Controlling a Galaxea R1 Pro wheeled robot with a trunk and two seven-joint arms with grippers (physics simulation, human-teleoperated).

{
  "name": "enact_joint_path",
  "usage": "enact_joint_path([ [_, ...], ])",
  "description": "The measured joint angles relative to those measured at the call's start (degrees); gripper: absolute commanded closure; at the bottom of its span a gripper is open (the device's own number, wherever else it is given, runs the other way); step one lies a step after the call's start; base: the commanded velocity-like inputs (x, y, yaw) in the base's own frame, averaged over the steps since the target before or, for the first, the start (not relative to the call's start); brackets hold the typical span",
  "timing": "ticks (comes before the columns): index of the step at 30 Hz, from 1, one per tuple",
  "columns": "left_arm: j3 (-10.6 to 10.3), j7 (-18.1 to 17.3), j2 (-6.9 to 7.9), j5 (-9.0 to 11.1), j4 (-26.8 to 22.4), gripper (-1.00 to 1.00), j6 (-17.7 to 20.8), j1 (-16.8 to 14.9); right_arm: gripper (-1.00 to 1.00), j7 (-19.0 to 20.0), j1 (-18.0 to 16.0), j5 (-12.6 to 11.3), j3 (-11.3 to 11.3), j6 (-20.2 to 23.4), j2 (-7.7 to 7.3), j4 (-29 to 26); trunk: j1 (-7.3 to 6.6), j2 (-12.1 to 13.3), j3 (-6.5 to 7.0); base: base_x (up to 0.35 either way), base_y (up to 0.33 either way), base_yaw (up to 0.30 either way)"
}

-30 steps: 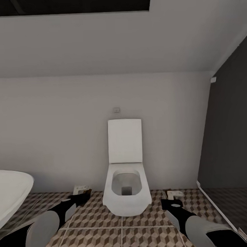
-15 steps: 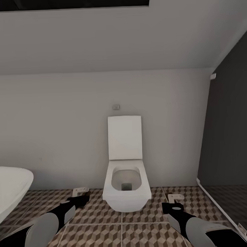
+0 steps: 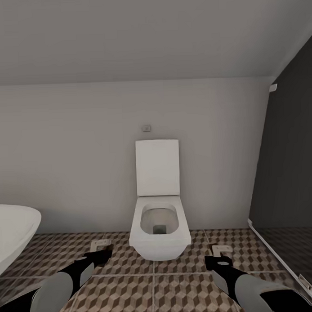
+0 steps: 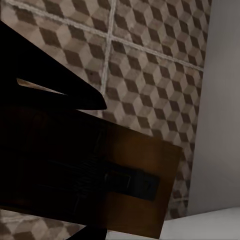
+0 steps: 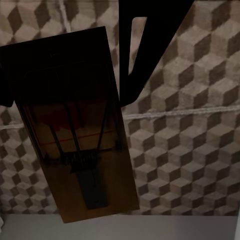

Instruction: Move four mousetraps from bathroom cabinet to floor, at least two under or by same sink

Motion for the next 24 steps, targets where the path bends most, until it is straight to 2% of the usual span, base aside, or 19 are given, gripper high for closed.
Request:
enact_joint_path([
  [24,0.00,0.00,0.09,0.02,-0.05,1.00,-0.07,0.01,1.00,0.00,0.00,0.00,0.05,-0.09,0.00,-0.01,0.62,-0.33,-5.32,0.000,0.000,0.000],
])
